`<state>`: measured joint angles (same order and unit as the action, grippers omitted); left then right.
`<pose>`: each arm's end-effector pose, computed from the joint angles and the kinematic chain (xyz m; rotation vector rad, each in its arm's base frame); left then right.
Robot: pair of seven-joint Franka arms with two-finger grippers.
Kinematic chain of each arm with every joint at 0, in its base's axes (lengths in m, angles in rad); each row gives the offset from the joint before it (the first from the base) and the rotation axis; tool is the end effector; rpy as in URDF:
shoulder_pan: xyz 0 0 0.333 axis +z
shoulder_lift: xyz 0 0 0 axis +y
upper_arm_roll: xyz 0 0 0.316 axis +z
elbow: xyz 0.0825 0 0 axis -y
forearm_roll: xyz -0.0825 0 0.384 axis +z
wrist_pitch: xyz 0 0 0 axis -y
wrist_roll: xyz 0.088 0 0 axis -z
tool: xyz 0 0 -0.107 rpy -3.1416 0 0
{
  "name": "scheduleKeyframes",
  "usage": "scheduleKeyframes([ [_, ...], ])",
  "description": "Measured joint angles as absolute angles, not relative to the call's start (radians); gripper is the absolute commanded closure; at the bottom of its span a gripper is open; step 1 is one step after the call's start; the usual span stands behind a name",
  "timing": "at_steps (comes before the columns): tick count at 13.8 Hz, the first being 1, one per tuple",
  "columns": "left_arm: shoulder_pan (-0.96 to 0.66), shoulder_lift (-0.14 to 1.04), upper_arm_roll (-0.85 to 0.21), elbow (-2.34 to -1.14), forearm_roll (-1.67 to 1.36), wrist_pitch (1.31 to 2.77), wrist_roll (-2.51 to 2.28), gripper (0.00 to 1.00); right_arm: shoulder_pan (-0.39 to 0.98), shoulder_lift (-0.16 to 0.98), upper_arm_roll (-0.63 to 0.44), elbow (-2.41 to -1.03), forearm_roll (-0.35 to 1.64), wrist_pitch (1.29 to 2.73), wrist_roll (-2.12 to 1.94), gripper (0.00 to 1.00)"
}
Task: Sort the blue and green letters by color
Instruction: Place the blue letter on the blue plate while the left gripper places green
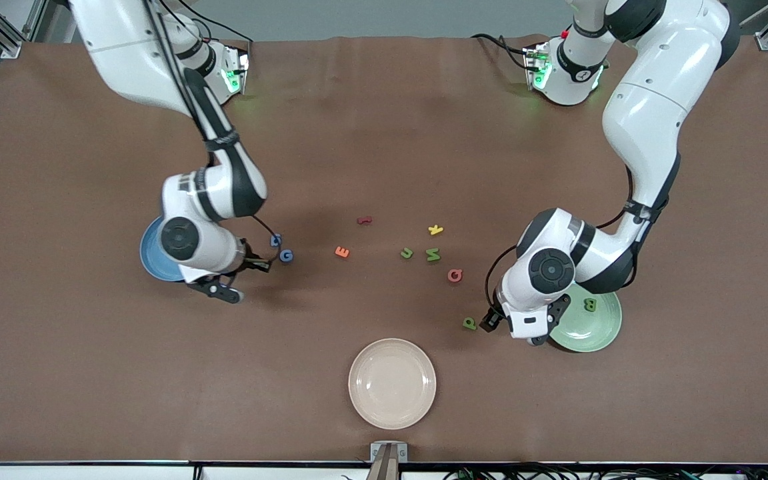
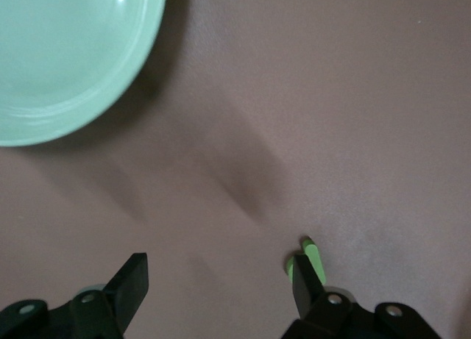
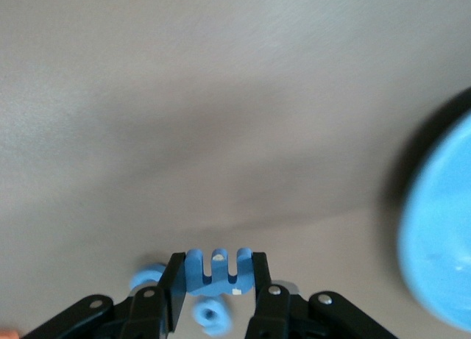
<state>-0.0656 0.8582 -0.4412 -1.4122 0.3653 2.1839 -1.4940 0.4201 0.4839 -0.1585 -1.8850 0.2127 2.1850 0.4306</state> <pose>0.6699 -0.2828 0.2189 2.8035 1.3735 -0.0412 0.5911 0.1706 0.2391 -3.0697 0.4571 0.3001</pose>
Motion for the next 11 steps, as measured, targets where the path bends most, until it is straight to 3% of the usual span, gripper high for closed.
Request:
scheduleKeyframes([
  [4,-0.188,0.907,-0.331,-1.355,0.365,2.266,-1.592,0.24,0.287,0.375,-0.167,-2.029,0.201,2.212,0.135,0.87],
  [8,-0.23,0.964,-0.297,-1.297,0.365,2.324,-1.617,0.29,0.236,0.353,-0.17,-2.187,0.15,2.383,0.004,0.87],
  [10,-0.229,0.976,-0.296,-1.29,0.365,2.324,-1.617,0.41,0.212,0.346,-0.171,-2.227,0.148,2.424,-0.053,0.85],
  [11,-0.229,0.98,-0.296,-1.289,0.365,2.324,-1.618,0.57,0.2,0.344,-0.171,-2.234,0.147,2.431,-0.069,0.82],
])
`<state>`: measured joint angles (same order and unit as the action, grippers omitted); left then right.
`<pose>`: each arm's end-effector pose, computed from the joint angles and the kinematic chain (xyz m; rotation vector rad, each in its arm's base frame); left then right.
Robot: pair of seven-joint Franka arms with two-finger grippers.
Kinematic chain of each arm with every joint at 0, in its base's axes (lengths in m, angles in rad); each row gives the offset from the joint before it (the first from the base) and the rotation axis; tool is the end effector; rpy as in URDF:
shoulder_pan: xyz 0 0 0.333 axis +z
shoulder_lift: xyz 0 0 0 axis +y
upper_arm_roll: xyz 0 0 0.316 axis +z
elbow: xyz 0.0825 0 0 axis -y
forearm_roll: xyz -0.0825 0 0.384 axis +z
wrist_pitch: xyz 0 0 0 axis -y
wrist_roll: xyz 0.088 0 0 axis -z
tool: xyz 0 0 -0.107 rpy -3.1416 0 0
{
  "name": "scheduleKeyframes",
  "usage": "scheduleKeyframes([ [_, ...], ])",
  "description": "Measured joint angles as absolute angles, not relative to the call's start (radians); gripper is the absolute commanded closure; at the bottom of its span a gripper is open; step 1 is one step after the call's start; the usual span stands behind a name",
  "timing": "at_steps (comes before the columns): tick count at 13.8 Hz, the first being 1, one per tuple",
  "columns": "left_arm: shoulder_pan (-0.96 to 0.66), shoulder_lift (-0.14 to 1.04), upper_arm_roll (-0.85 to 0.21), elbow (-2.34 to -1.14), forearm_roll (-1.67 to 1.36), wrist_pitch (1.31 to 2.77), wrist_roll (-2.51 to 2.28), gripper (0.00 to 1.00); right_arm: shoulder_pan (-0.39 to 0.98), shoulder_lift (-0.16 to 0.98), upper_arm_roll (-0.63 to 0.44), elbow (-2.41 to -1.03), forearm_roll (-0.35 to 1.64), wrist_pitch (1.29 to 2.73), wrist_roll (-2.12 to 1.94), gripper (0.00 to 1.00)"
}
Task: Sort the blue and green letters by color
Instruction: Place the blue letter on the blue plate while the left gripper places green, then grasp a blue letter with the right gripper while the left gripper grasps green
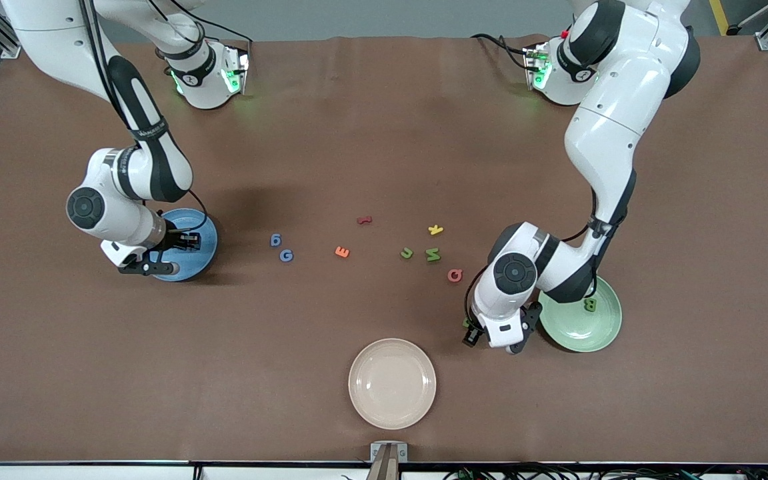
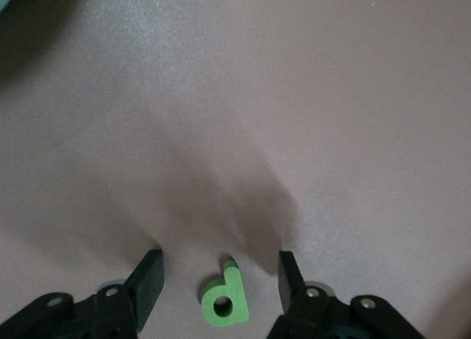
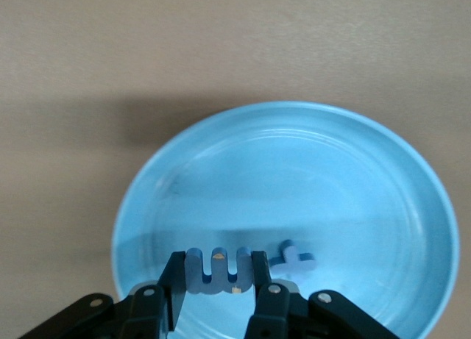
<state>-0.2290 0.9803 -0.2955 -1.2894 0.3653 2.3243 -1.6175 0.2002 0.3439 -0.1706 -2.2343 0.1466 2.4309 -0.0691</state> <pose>0.6821 -0.3217 0.1742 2.6997 1.4611 0.1265 0.5309 0.0141 0.2060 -3.1016 0.0208 0.2150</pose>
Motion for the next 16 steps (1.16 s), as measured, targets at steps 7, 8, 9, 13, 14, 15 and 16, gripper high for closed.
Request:
scheduleKeyframes([
  [7,-0.233,0.979,-0.297,-1.28,0.365,2.321,-1.618,1.0,0.187,0.34,-0.169,-2.246,0.14,2.433,-0.078,0.5],
  [8,-0.233,0.978,-0.297,-1.278,0.365,2.317,-1.618,1.0,0.187,0.339,-0.168,-2.246,0.14,2.433,-0.073,0.5],
  [9,-0.232,0.978,-0.297,-1.277,0.365,2.311,-1.618,1.0,0.187,0.337,-0.167,-2.247,0.14,2.433,-0.06,0.5],
  [13,-0.207,0.945,-0.296,-1.256,0.365,2.22,-1.555,1.0,0.192,0.332,-0.161,-2.247,0.14,2.433,0.004,0.13],
  [14,-0.191,0.927,-0.296,-1.255,0.365,2.18,-1.52,1.0,0.195,0.329,-0.159,-2.247,0.14,2.433,0.016,0.1],
  [15,-0.171,0.907,-0.295,-1.255,0.365,2.137,-1.474,1.0,0.202,0.326,-0.157,-2.247,0.14,2.433,0.044,0.09],
  [16,-0.147,0.888,-0.295,-1.257,0.365,2.092,-1.417,1.0,0.215,0.323,-0.155,-2.247,0.14,2.433,0.088,0.08],
])
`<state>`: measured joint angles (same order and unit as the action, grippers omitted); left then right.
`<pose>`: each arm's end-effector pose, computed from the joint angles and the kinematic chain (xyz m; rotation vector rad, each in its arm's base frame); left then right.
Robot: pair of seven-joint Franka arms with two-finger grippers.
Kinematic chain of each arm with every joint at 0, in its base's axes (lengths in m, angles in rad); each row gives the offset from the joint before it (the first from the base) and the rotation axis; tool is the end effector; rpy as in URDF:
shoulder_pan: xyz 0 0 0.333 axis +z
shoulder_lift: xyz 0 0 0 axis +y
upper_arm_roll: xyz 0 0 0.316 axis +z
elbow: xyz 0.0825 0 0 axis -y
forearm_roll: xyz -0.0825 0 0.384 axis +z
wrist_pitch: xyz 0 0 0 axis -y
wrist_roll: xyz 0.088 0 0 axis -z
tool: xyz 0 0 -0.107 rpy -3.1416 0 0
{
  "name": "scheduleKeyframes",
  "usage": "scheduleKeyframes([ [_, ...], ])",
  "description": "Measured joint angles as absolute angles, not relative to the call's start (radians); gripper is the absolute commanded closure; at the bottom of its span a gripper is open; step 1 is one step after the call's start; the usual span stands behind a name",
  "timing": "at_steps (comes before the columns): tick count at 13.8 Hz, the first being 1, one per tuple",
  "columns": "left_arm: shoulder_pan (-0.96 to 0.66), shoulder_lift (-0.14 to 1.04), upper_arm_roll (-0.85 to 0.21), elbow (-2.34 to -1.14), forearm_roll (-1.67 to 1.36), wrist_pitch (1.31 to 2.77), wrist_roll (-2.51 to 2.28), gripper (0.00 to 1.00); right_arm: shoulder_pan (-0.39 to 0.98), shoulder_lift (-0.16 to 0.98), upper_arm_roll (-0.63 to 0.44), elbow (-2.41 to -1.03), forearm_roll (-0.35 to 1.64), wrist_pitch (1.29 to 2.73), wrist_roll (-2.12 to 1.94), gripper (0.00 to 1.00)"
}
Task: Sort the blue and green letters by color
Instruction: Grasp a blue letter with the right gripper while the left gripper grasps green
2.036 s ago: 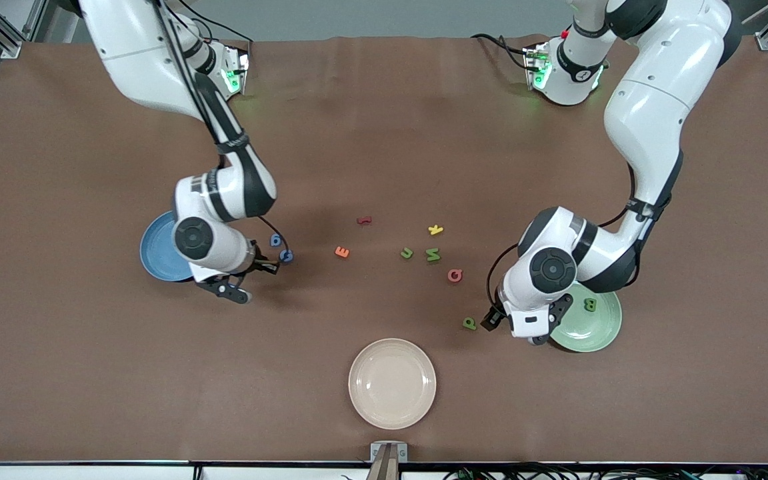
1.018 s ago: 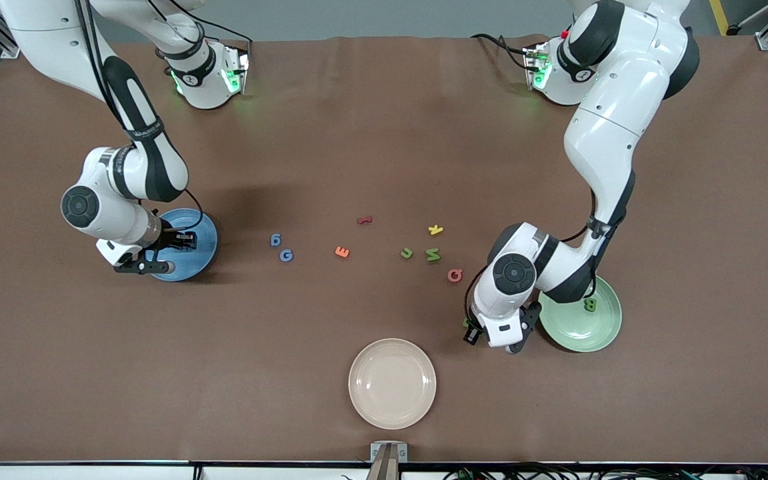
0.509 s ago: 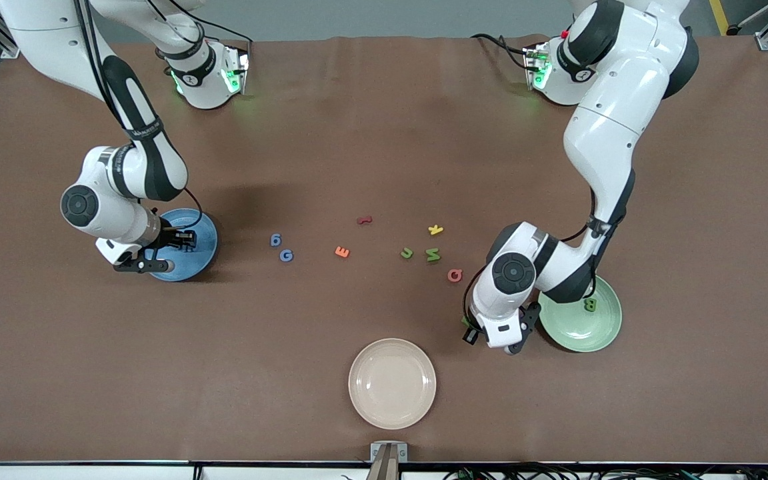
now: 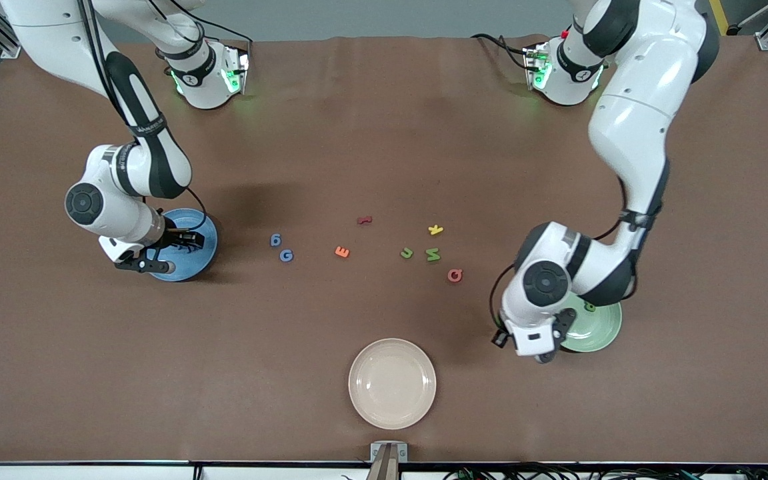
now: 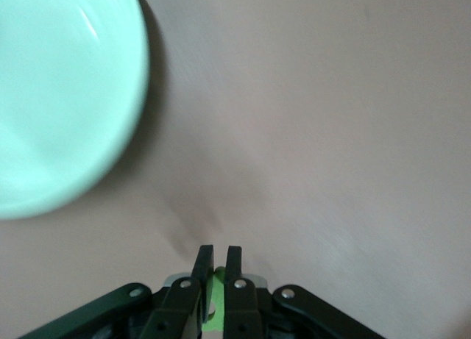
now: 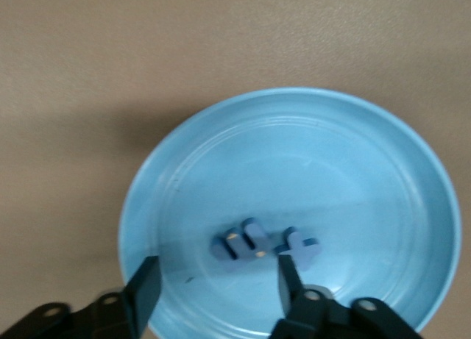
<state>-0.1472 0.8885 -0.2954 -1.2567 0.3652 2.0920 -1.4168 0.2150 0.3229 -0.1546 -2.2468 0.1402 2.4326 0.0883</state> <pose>0.7069 -0.2526 0.2349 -2.7768 -1.3268 -0.0929 0.5279 0.0306 0.2123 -3.1026 0.2109 0.2067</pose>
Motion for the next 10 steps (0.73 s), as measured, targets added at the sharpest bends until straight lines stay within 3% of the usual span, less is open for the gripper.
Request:
scheduleKeyframes([
  [4,-0.042,0.858,-0.295,-1.294,0.366,2.009,-1.229,0.94,0.338,0.32,-0.147,-2.233,0.14,2.433,0.294,0.0],
  [5,-0.017,0.858,-0.295,-1.31,0.366,2.009,-1.187,0.74,0.367,0.32,-0.146,-2.222,0.141,2.433,0.321,0.0],
  [7,0.022,0.858,-0.295,-1.338,0.366,2.009,-1.118,0.04,0.417,0.326,-0.144,-2.19,0.141,2.431,0.363,0.0],
  [10,0.024,0.853,-0.304,-1.356,0.368,2.006,-1.1,0.01,0.479,0.376,-0.142,-2.118,0.141,2.43,0.438,0.01],
])
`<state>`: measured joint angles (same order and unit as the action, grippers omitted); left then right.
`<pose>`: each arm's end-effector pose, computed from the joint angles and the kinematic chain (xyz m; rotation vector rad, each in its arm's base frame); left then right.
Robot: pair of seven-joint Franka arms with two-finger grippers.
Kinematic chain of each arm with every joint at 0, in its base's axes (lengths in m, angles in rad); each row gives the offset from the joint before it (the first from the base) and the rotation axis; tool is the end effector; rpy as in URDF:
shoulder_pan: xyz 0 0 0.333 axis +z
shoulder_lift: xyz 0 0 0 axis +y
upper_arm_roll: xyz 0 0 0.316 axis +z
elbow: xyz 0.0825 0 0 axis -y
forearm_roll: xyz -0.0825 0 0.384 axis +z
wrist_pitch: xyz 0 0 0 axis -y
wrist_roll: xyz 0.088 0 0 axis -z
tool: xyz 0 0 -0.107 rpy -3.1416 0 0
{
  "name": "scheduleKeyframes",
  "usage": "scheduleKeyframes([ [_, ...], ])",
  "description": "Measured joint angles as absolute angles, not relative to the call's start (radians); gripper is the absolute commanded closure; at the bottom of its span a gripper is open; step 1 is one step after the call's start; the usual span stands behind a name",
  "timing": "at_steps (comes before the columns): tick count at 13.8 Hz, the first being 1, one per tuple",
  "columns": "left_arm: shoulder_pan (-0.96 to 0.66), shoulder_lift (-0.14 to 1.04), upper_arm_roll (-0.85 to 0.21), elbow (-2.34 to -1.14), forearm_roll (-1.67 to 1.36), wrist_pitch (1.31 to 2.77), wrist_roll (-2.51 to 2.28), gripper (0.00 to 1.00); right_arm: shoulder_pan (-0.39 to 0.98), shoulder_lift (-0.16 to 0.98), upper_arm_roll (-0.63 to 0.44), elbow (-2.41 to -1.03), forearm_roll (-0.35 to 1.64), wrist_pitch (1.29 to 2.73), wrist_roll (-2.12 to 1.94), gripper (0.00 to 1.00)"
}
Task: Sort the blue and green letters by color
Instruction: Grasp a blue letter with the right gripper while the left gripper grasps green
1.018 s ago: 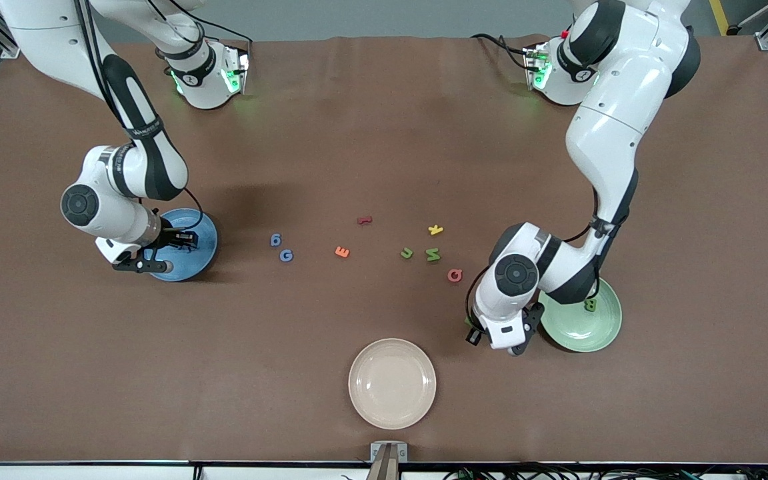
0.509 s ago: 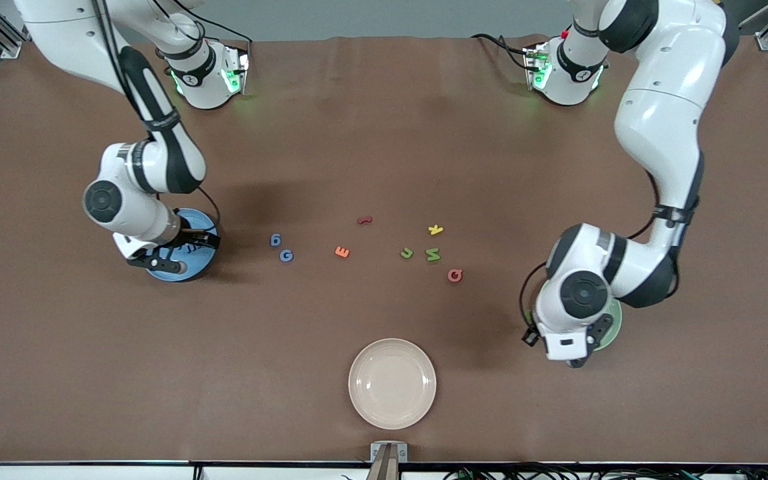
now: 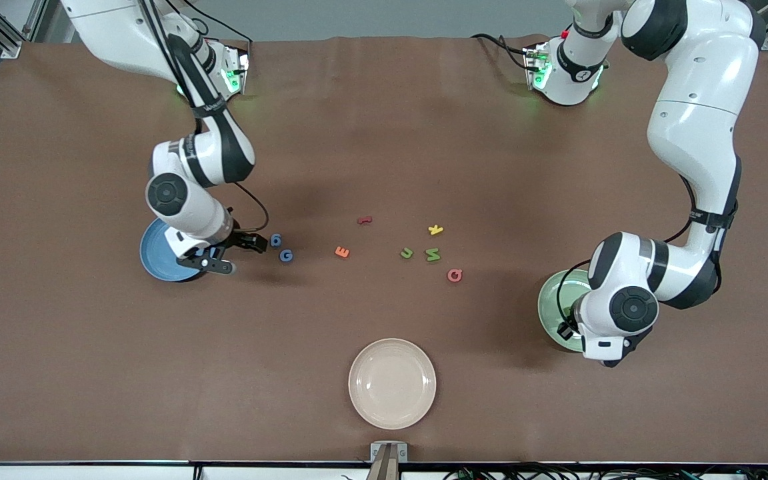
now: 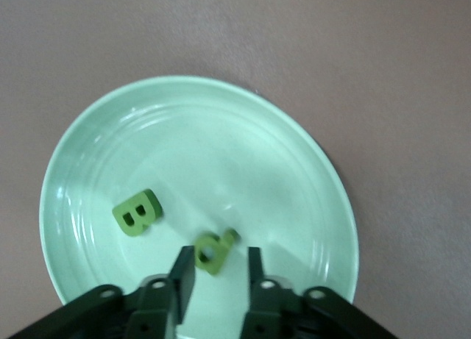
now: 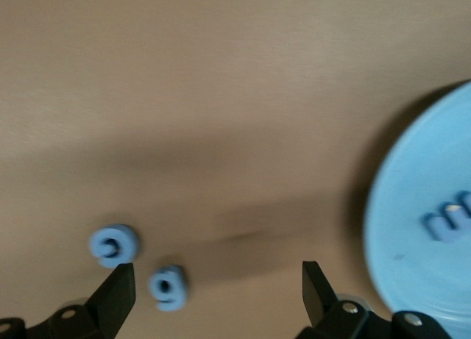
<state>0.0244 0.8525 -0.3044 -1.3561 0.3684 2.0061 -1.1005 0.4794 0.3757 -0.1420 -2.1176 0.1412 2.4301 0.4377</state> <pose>0.7073 -0.1343 0.2122 -2.7842 -1.0440 0.1017 0.5393 0.1899 0.2302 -3.1114 0.3149 0.1042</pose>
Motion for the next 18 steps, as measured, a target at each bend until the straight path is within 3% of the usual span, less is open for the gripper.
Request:
scheduleKeyframes([
  [2,0.003,0.83,-0.348,-1.359,0.368,1.969,-1.116,0.01,0.511,0.427,-0.141,-2.063,0.141,2.43,0.489,0.03],
  [6,-0.158,0.787,-0.4,-1.369,0.369,1.946,-1.217,0.08,0.554,0.507,-0.141,-1.989,0.149,2.431,0.52,0.25],
  [10,-0.343,0.802,-0.395,-1.423,0.371,2.06,-1.287,0.2,0.568,0.542,-0.134,-1.965,0.179,2.431,0.521,0.34],
  [15,-0.365,0.809,-0.394,-1.552,0.372,2.185,-1.284,0.37,0.574,0.56,-0.131,-1.961,0.18,2.432,0.522,0.42],
  [18,-0.36,0.808,-0.394,-1.581,0.372,2.203,-1.279,0.37,0.576,0.562,-0.128,-1.96,0.18,2.432,0.522,0.51],
])
